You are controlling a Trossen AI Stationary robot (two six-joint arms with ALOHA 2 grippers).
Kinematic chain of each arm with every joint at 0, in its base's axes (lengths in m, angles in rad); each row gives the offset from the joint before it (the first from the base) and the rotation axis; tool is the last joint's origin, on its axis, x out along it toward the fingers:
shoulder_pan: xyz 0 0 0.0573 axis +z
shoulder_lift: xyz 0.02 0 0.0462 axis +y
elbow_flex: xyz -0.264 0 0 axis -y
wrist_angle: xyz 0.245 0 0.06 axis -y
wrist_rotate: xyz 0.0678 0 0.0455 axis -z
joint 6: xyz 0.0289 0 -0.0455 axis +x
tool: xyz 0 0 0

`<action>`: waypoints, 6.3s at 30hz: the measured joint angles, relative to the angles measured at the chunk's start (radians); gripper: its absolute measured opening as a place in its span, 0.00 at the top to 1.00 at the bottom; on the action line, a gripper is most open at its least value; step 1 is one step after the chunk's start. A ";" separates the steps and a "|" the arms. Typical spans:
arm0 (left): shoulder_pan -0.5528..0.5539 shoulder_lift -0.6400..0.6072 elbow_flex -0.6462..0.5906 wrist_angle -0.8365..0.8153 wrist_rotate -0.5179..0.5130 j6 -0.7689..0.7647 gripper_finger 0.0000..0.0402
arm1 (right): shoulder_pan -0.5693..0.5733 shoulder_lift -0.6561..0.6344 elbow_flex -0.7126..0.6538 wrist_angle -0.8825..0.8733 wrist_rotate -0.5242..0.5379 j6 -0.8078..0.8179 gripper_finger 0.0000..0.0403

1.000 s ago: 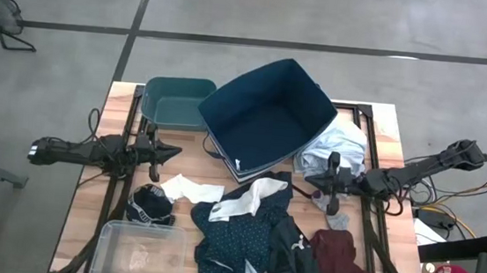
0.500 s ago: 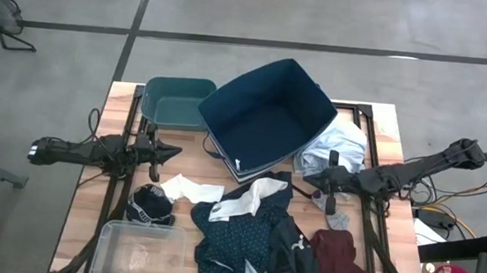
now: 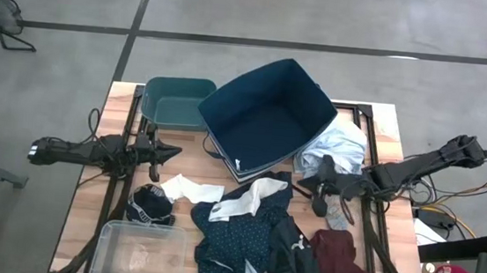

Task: Pick & Place Cloths
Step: Put the right white sock into the transparent bin

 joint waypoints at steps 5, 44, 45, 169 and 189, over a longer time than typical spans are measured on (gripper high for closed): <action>0.000 0.000 0.000 0.000 0.000 0.000 0.97 | 0.000 0.171 0.019 0.237 -0.002 -0.092 0.98; 0.000 0.007 0.000 0.000 0.000 0.000 0.97 | 0.066 0.454 0.243 -0.046 -0.011 0.059 0.98; 0.000 0.009 0.000 0.001 0.000 0.000 0.97 | 0.066 0.452 0.240 -0.063 -0.009 0.076 0.98; -0.069 0.616 0.195 0.820 0.435 -0.190 0.36 | 0.001 0.717 0.988 0.149 0.181 -0.433 0.98; -0.073 0.977 0.413 0.823 0.406 -0.157 0.35 | -0.012 0.717 0.988 0.269 0.033 -0.422 0.98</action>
